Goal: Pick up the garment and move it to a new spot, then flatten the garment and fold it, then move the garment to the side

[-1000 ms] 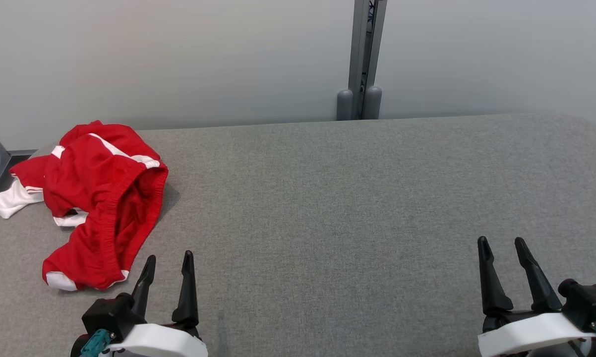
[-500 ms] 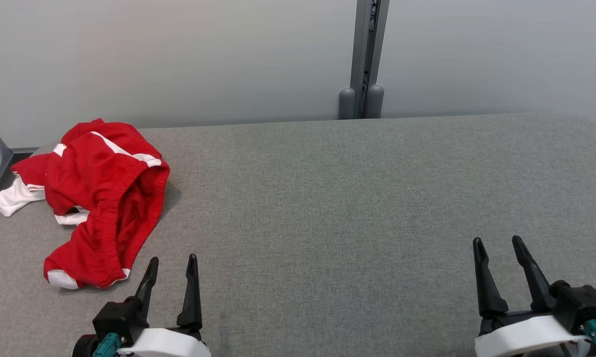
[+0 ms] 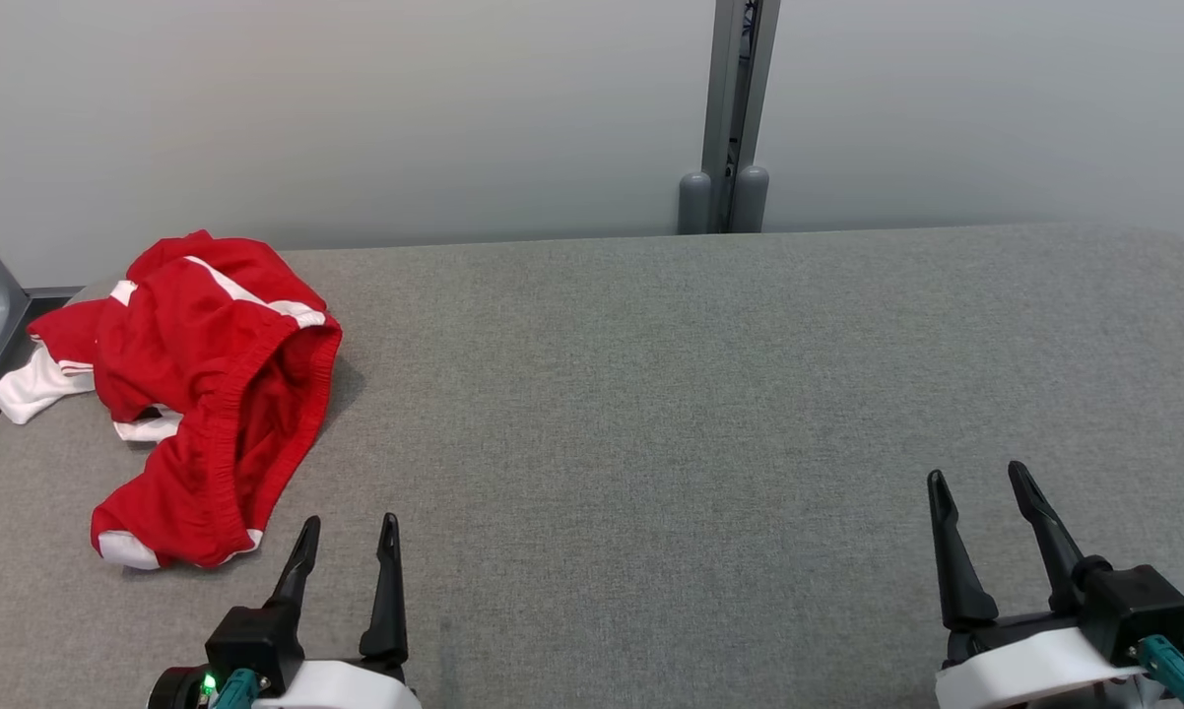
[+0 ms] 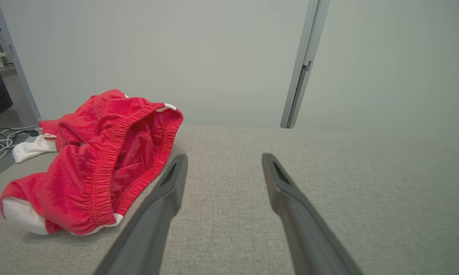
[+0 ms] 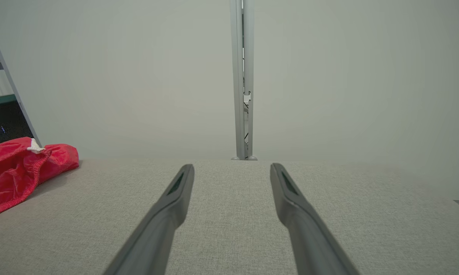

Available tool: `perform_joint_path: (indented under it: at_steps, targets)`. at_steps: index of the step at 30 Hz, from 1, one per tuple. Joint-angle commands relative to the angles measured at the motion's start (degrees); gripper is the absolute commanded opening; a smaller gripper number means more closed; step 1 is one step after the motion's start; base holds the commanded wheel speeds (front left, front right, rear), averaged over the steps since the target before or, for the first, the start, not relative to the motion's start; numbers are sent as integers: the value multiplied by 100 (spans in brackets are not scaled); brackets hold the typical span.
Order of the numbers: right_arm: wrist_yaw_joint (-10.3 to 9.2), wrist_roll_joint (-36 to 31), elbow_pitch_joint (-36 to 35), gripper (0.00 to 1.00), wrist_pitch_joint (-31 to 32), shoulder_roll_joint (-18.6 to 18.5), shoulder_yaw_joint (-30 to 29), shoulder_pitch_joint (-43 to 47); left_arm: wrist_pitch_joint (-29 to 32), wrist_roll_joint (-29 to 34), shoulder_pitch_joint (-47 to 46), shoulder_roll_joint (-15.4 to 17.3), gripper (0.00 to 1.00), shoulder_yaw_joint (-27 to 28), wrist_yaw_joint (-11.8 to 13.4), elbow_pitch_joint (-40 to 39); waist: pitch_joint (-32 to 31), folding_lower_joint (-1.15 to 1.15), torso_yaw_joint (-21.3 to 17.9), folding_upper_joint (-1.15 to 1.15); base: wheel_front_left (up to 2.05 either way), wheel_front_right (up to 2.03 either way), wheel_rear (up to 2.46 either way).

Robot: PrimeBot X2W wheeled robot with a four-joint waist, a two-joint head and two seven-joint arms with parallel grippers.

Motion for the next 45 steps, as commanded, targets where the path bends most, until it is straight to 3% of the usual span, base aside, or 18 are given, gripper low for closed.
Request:
perform_joint_path:
  at_steps: [1,33,36,45]
  targets:
    - [12,-94,5,100,-72,-52,13,-49,-55,100,-94,28,100,-9,21,18,-1,0,3,0,0,0,0]
    - [12,-31,59,100,-62,-50,-35,-15,-45,28,-132,28,100,-38,-12,184,3,0,51,0,0,0,0]
    - [12,-45,34,100,-60,-47,-65,17,-45,33,-170,28,100,-55,-28,194,10,0,176,0,0,0,0]
    - [12,-15,-36,100,-56,-45,-55,15,-45,40,-230,26,100,-23,-16,205,35,0,1147,0,0,0,0]
